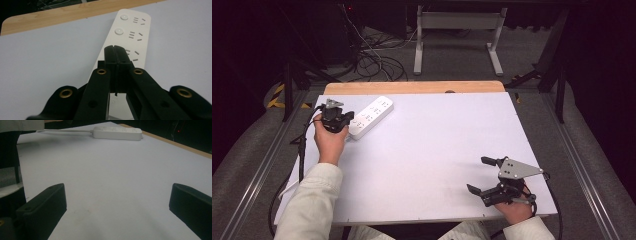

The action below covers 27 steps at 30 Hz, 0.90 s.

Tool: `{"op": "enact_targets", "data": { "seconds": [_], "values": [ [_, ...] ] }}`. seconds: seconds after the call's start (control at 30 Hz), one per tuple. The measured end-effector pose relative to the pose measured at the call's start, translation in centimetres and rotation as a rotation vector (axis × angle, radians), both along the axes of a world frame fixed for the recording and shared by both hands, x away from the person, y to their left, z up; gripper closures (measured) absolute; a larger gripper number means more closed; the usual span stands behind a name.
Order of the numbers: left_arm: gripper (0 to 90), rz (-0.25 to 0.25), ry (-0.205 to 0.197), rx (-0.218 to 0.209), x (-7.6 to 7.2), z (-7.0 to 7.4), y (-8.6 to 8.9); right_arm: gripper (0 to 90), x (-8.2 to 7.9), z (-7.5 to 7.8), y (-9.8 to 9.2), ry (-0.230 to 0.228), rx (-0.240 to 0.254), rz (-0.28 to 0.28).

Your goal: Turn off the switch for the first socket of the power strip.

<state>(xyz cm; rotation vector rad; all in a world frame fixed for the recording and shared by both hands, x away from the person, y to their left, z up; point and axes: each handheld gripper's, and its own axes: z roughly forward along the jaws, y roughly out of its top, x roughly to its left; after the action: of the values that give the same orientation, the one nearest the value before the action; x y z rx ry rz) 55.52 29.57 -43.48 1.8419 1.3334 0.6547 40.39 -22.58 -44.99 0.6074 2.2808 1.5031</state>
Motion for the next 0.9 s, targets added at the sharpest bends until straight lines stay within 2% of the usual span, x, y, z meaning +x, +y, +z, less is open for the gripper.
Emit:
{"op": "enact_targets", "data": {
  "seconds": [0.1,0.37,0.5,0.57,0.6,0.63,0.67,0.83,0.9],
  "values": [
    [90.0,-0.006,-0.001,-0.025,-0.3,0.4,-0.2,1.7,0.0,0.0,0.0,0.0,-0.001,0.0],
    [90.0,-0.018,-0.017,-0.032,-1.0,1.5,-0.3,1.6,0.1,0.0,0.0,0.004,-0.001,-0.001],
    [90.0,-0.048,-0.019,-0.062,-1.5,2.0,-0.5,1.6,0.1,0.0,0.0,0.004,-0.001,-0.001],
    [89.4,-0.064,-0.033,-0.074,-1.8,2.3,-0.7,1.6,0.0,0.0,0.0,0.002,0.0,-0.001],
    [79.3,-0.062,-0.043,-0.071,-2.0,2.5,-0.8,1.6,0.0,0.0,0.0,0.002,0.0,-0.001],
    [74.3,-0.075,-0.049,-0.074,-2.2,2.7,-0.9,1.7,0.0,0.0,0.0,0.002,0.0,-0.001],
    [72.6,-0.088,-0.053,-0.084,-2.5,2.9,-1.0,1.7,0.0,0.0,0.0,0.002,0.0,-0.001],
    [62.0,-0.143,-0.071,-0.078,-4.1,3.9,-1.6,1.6,0.0,0.0,0.1,0.002,0.0,0.0],
    [58.2,-0.171,-0.074,-0.096,-4.9,4.2,-2.0,1.6,0.0,0.0,0.1,0.001,0.001,0.002]
  ]
}}
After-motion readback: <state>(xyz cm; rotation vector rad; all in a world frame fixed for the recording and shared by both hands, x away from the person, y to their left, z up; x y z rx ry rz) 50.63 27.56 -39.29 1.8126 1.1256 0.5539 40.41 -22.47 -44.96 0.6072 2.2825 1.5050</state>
